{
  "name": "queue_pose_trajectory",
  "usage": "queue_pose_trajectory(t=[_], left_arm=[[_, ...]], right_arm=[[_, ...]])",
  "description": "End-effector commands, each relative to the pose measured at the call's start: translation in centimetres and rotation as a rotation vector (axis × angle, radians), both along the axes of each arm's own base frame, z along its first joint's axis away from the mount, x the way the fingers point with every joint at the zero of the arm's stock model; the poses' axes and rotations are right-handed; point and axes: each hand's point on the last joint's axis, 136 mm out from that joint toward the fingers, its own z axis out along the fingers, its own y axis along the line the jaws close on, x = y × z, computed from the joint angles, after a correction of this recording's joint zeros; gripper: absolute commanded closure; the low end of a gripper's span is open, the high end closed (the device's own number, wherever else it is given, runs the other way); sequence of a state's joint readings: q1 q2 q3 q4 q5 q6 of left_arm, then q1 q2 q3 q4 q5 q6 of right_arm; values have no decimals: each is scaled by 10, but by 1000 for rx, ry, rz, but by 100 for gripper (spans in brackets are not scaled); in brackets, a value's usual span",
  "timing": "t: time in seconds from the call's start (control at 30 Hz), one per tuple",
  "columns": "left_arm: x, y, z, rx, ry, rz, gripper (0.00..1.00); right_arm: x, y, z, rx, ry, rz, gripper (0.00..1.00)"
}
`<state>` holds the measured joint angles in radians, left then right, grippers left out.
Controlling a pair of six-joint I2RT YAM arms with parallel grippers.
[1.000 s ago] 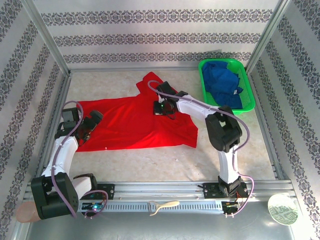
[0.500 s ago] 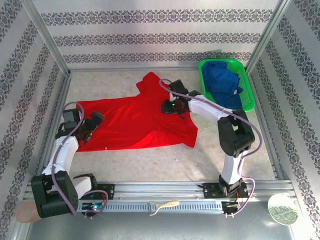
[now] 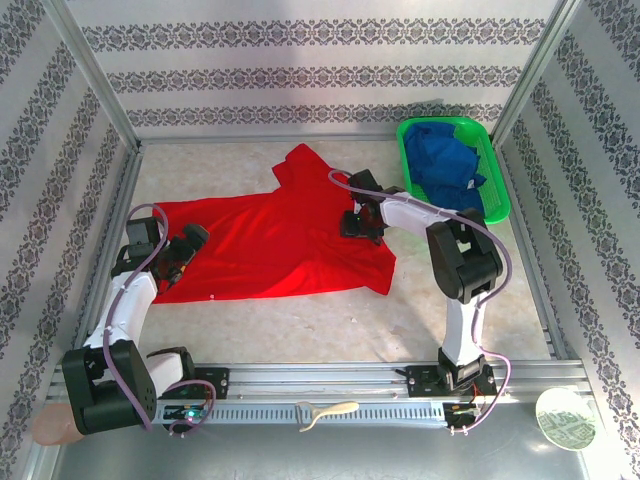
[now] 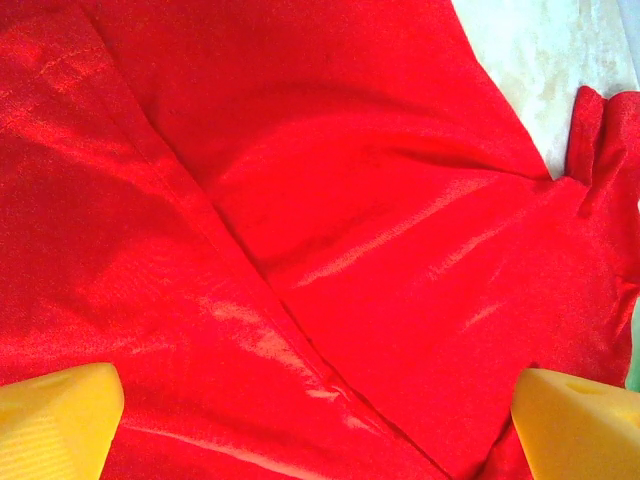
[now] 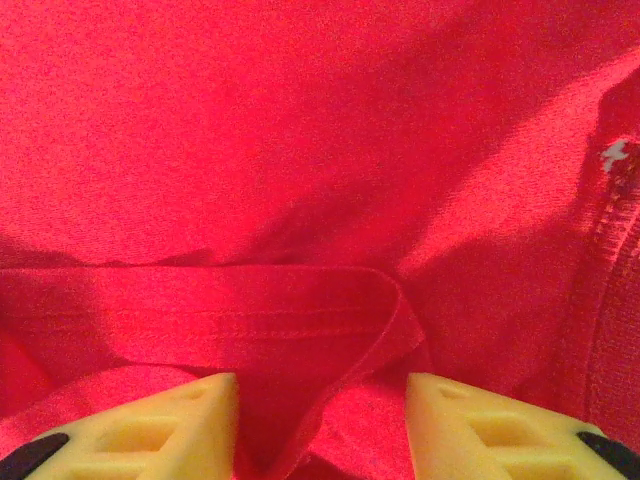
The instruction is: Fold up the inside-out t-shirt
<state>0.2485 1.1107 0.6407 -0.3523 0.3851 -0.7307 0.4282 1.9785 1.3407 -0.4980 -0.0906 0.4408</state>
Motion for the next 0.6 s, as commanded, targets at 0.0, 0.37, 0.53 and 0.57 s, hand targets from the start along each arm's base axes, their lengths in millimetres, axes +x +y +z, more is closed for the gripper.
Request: queue_pose_trajectory(t=[0.0, 0.37, 0.53, 0.57], left_arm=[[3, -2, 2, 0, -13, -8, 0], [6, -1, -2, -2, -12, -3, 0], [7, -1, -6, -6, -7, 0, 0], [6, -1, -8, -9, -4, 0, 0]], right_arm=[[6, -3, -4, -42, 3, 4, 54], [16, -11, 36, 3, -74, -22, 100], [30, -14, 57, 44, -108, -46, 100], [33, -14, 58, 48, -109, -52, 100]])
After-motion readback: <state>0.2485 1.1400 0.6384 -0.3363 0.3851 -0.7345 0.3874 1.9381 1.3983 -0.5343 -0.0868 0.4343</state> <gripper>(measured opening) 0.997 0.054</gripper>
